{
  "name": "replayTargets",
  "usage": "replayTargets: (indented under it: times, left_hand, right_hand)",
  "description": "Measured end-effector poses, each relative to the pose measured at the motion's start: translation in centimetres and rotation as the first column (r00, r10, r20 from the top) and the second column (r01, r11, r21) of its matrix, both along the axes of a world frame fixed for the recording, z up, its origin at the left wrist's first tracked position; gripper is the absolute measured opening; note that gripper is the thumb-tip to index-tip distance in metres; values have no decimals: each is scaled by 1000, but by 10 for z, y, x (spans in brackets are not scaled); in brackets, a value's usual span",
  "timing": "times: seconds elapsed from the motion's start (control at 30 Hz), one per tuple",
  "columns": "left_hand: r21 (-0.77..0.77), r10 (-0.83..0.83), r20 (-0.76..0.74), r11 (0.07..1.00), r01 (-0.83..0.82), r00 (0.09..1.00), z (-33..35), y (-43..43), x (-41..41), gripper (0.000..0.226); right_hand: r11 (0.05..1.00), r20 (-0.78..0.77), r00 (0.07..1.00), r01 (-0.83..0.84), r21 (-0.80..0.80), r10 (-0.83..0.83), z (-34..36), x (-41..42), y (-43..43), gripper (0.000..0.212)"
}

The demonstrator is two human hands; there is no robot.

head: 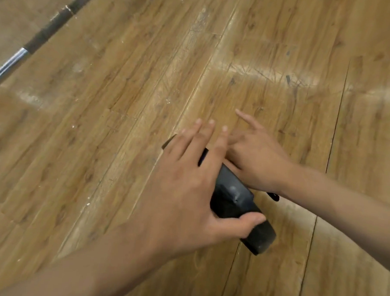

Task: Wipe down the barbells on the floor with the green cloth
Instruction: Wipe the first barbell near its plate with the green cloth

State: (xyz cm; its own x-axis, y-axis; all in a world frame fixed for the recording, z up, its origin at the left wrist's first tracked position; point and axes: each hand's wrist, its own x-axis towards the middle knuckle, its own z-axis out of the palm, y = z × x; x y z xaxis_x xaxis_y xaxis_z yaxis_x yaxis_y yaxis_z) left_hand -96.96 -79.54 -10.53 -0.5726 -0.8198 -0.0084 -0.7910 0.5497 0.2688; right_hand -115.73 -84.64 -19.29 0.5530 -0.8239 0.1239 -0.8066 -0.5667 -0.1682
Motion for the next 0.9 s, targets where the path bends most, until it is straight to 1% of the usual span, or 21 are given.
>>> replayTargets:
  times: [0.03,0.1,0.13,0.17,0.23,0.3,0.33,0.37,0.47,0.53,0.57,0.63,0.7,0.73,0.77,0.8,0.87,0.9]
  left_hand:
    - [-2,-37,3,999,38,999,0,0,4,117]
    - [-12,-47,-22,999,47,999,-3,1,7,117]
    - [-26,-43,-32,999,42,999,-4,3,6,116]
    - [-45,-44,-35,998,43,998,-6,5,4,115]
    - [-78,-54,-24,996,52,998,-8,9,-3,112]
    - [-98,-71,-13,993,70,997,-7,11,-7,111]
    - [-107,-85,-9,991,83,996,-7,11,-7,111]
    - [-109,-98,-6,989,97,995,-7,11,-6,112]
    - [-111,-120,-4,987,118,993,-7,16,-1,115]
    - [-120,-111,-17,987,109,994,-8,18,-2,115]
    - [-126,-107,-27,987,103,994,-8,18,-4,114]
    - [-126,-106,-38,987,100,994,-8,17,-8,113]
    - [-111,-103,-29,989,100,994,-7,13,-7,114]
    - [-100,-104,-22,990,101,994,-6,11,-5,115]
    - [-88,-106,-18,991,104,994,-5,9,-1,116]
    - [-77,-107,-18,991,105,994,-5,7,3,116]
    - [-50,-109,-27,993,108,994,-5,3,9,116]
    - [-39,-111,-33,993,110,993,-5,0,9,116]
  right_hand:
    - [999,43,999,-17,-41,19,-6,-6,9,68]
    - [991,107,994,-13,-131,27,-22,-21,33,50]
    - [988,119,993,-4,-156,22,-26,-26,45,44]
    - [986,126,992,5,-164,16,-29,-26,51,42]
    - [993,143,989,-6,-115,23,-25,-21,47,48]
    - [998,121,992,-35,-47,40,-14,-14,36,66]
    - [998,105,993,-48,-36,51,-8,-13,32,71]
    - [998,105,993,-59,-29,62,-6,-12,33,71]
    - [998,146,988,-38,-49,45,-17,-24,54,53]
    - [997,129,991,-19,-69,28,-23,-27,64,49]
    - [998,123,992,-4,-56,11,-22,-25,62,51]
    - [999,112,993,34,5,-35,-12,-17,49,65]
    - [997,24,998,65,43,-66,-3,-7,37,81]
    - [996,-1,998,65,56,-65,-1,-4,35,85]
    - [996,12,998,61,61,-62,-4,-4,38,85]
    - [997,43,997,61,46,-63,-9,-7,43,79]
    - [997,118,992,56,-54,-49,-22,-19,56,53]
    - [994,133,990,54,-96,-41,-27,-27,60,45]
